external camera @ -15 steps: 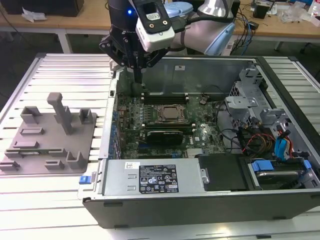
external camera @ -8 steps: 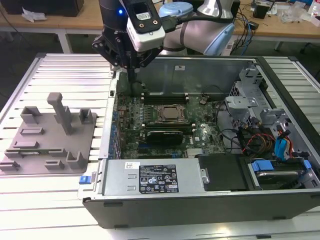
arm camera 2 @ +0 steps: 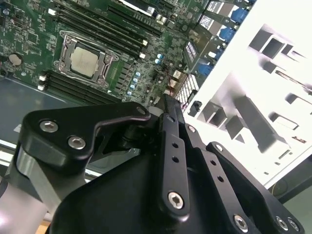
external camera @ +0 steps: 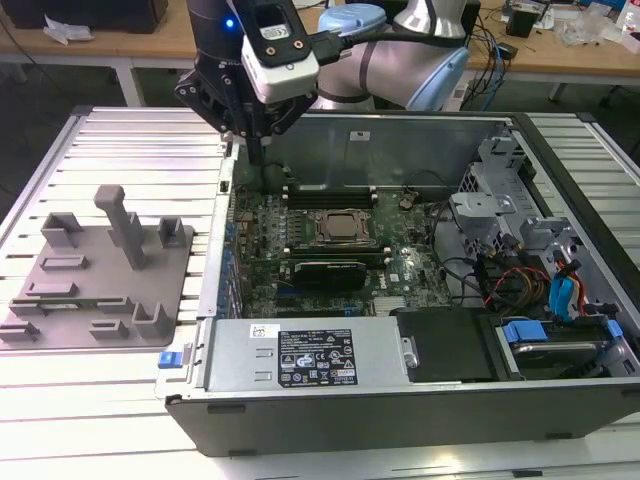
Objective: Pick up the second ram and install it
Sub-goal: 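Reach for the second ram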
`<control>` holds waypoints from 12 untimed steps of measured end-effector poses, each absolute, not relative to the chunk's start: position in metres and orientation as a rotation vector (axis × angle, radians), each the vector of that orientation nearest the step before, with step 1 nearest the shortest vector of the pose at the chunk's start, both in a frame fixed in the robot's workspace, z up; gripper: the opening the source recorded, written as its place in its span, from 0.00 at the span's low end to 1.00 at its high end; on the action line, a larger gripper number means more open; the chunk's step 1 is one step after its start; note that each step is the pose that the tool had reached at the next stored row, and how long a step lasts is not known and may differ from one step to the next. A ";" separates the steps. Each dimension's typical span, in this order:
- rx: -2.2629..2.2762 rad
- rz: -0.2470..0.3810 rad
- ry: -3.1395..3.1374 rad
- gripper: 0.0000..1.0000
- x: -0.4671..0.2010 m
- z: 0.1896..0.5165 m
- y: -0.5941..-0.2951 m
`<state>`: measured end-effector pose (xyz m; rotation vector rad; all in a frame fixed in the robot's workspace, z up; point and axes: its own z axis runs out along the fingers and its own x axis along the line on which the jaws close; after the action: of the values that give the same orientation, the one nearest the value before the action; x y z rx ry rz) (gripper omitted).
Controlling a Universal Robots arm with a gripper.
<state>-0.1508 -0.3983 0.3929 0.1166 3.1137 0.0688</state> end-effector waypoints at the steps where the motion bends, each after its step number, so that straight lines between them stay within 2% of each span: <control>1: 0.117 0.069 3.114 0.08 -0.152 0.393 -0.398; 12: 0.116 0.069 3.112 0.08 -0.169 0.393 -0.398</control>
<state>-0.1689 -0.3983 0.3929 0.1164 3.1120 0.0689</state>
